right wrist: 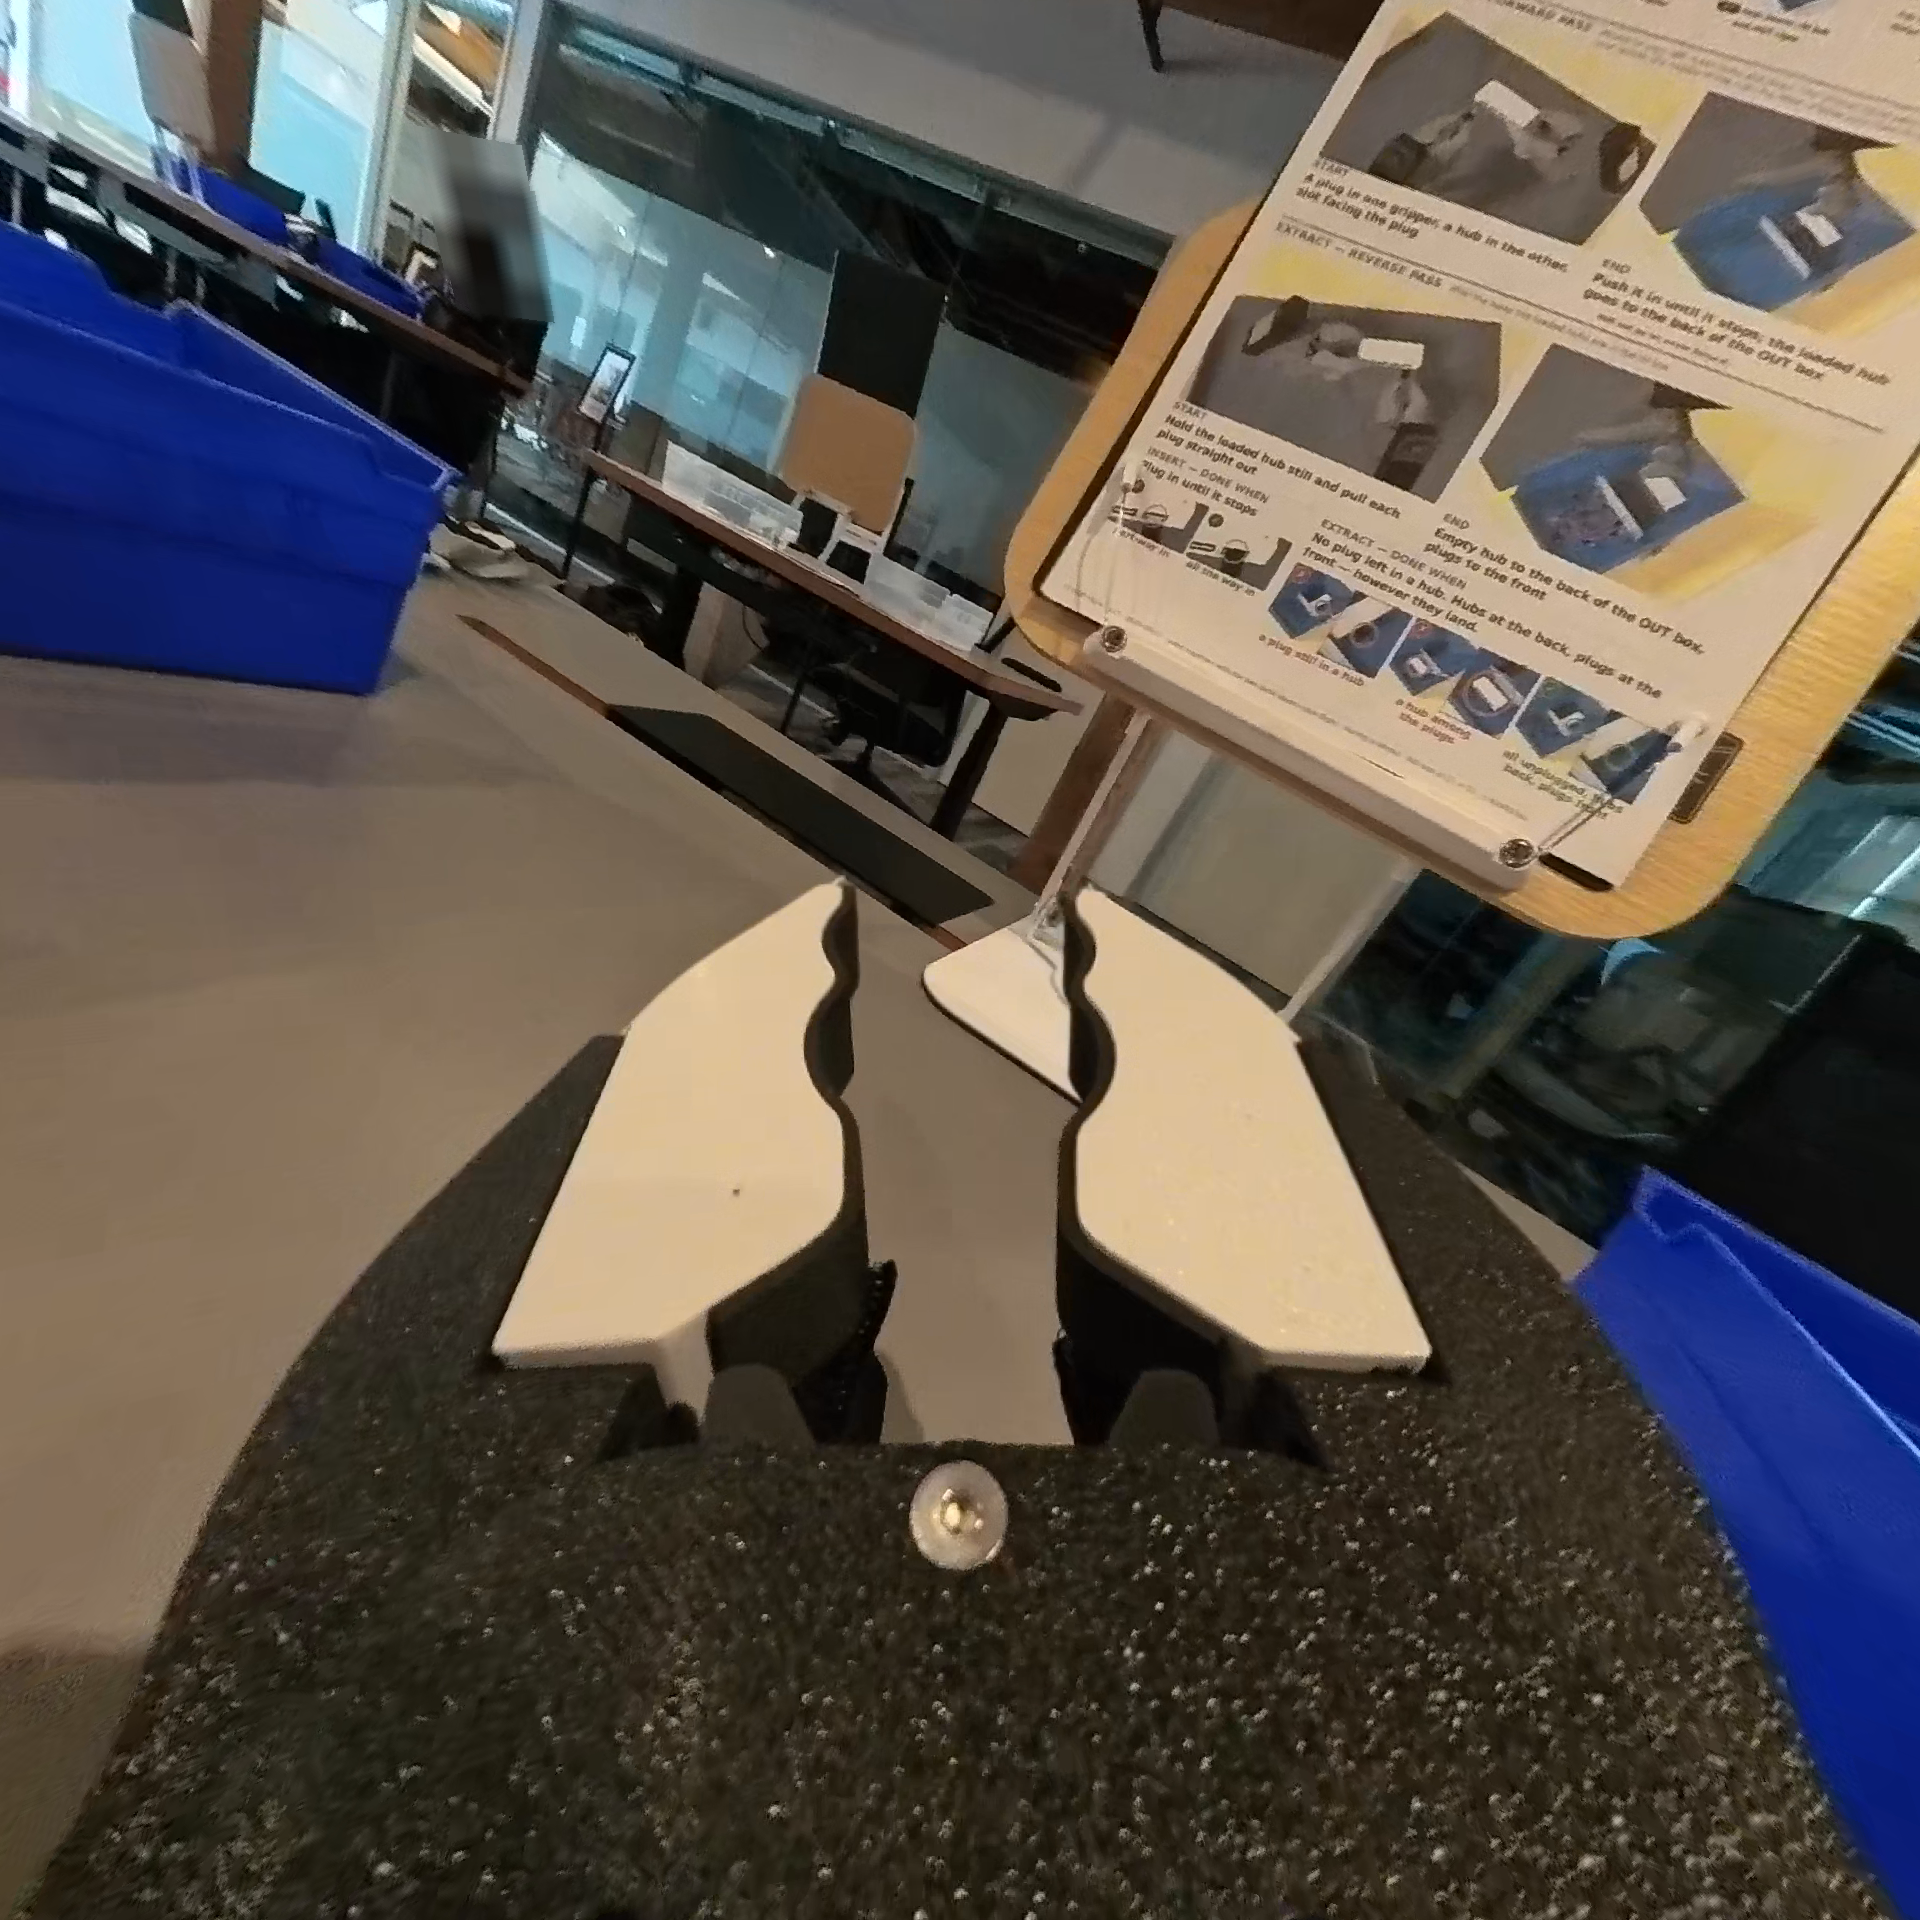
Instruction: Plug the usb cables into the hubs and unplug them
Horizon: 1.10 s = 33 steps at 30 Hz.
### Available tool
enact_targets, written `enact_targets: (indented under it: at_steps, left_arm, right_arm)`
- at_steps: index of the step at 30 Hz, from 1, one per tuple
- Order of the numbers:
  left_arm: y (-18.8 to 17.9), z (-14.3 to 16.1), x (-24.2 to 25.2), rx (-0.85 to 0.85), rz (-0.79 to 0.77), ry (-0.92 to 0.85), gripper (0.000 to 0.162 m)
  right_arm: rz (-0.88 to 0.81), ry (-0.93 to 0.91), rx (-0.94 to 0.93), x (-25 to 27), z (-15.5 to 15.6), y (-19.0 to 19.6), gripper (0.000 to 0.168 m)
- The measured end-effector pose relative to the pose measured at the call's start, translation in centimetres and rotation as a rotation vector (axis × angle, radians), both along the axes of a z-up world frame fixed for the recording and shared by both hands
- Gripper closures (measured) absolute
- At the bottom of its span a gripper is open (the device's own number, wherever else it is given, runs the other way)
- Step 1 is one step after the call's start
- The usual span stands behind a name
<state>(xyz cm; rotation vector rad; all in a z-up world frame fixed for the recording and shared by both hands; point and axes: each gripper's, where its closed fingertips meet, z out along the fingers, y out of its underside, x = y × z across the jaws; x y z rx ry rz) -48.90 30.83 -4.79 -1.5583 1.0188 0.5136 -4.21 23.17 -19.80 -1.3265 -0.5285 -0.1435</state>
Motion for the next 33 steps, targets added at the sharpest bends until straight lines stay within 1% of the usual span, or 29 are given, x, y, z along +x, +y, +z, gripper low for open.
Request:
enact_targets:
  at_steps: [2, 4, 5, 7, 8, 9, 10, 12, 14, 16, 19, 21, 24, 26, 28, 30, 33]
  left_arm:
    - [1.0, 0.1, 0.8, 0.006, -0.027, 0.028, 0.112]
    - [2.2, 0.0, 0.8, 0.030, -0.008, 0.032, 0.116]
    - [2.8, -0.2, 0.0, 0.041, 0.048, 0.011, 0.121]
    - [3.7, -1.0, -2.4, 0.054, 0.193, -0.099, 0.125]
    - [4.0, -1.6, -2.8, 0.067, 0.184, -0.154, 0.131]
    - [4.4, -2.2, -2.4, 0.057, 0.127, -0.186, 0.139]
    - [4.7, -3.2, -2.2, 0.006, 0.084, -0.200, 0.140]
    - [5.2, -5.2, -2.6, -0.087, 0.082, -0.190, 0.140]
    - [5.3, -7.1, -2.5, -0.161, 0.055, -0.116, 0.144]
    - [5.3, -9.1, -1.6, -0.224, 0.000, -0.008, 0.144]
    - [5.5, -11.7, 0.1, -0.269, -0.072, 0.174, 0.138]
    - [6.5, -13.1, 0.0, -0.265, -0.029, 0.310, 0.136]
    - [7.9, -14.7, -1.2, -0.270, 0.095, 0.483, 0.136]
    - [8.1, -15.8, -1.5, -0.298, 0.116, 0.542, 0.136]
    - [8.3, -16.2, -1.6, -0.305, 0.130, 0.573, 0.138]
    - [8.2, -16.1, -1.4, -0.301, 0.116, 0.567, 0.139]
    - [8.3, -15.6, -0.6, -0.272, 0.087, 0.524, 0.148]
  right_arm:
    - [-0.009, -0.020, 0.004, 0.0, -0.1, 0.1, 0.131]
    - [-0.023, -0.045, 0.005, 0.0, -0.2, 0.2, 0.131]
    - [-0.035, -0.058, 0.007, 0.0, -0.2, 0.2, 0.134]
    - [-0.079, -0.087, 0.017, 0.3, -0.2, 0.4, 0.143]
    - [-0.104, -0.103, 0.021, 0.5, -0.2, 0.4, 0.146]
    - [-0.126, -0.102, 0.023, 0.7, -0.2, 0.5, 0.151]
    - [-0.133, -0.084, 0.022, 0.8, -0.1, 0.5, 0.153]
    - [-0.114, -0.049, 0.014, 0.7, -0.1, 0.5, 0.153]
    - [-0.139, -0.037, 0.009, 1.2, -0.1, 0.7, 0.153]
    - [-0.159, -0.033, 0.005, 1.6, -0.1, 0.8, 0.153]
    - [-0.176, -0.033, 0.008, 2.0, 0.0, 0.9, 0.153]
    - [-0.175, -0.033, 0.010, 2.0, 0.0, 0.8, 0.153]
    - [-0.167, -0.034, 0.012, 1.9, 0.0, 0.8, 0.153]
    - [-0.158, -0.030, 0.012, 1.8, 0.0, 0.7, 0.153]
    - [-0.150, -0.023, 0.011, 1.7, 0.0, 0.7, 0.154]
    - [-0.144, -0.016, 0.009, 1.8, 0.0, 0.7, 0.154]
    - [-0.138, -0.010, 0.006, 1.7, 0.0, 0.7, 0.154]
